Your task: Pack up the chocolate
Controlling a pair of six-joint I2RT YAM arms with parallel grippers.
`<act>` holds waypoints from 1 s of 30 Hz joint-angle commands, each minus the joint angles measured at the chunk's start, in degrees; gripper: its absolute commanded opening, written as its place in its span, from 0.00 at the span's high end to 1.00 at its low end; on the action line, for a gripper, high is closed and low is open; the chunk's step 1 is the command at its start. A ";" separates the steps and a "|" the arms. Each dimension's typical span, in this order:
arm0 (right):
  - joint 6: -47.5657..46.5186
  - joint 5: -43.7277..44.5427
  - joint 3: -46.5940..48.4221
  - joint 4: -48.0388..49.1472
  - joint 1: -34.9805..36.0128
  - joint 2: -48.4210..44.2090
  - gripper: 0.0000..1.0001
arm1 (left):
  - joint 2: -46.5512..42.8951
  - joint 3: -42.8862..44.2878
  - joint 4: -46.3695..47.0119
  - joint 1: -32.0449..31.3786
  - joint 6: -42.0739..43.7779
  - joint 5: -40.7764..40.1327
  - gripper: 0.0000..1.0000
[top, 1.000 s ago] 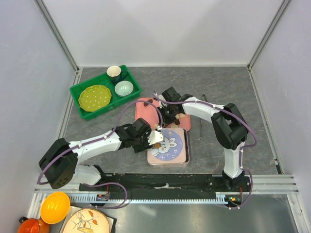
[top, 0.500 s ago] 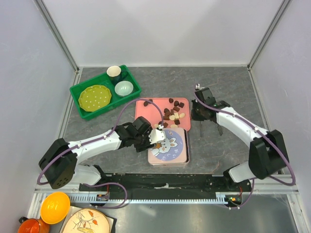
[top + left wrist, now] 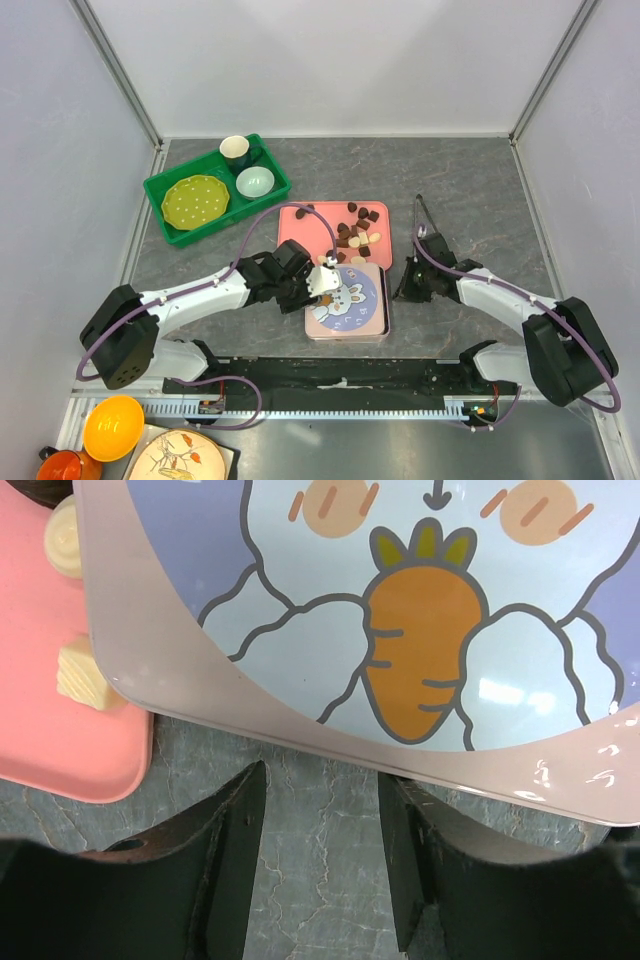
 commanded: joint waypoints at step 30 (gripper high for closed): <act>-12.29 27.87 19.79 -19.96 0.78 -6.52 0.02 | -7.75 11.63 -8.49 6.76 -0.69 -3.61 0.01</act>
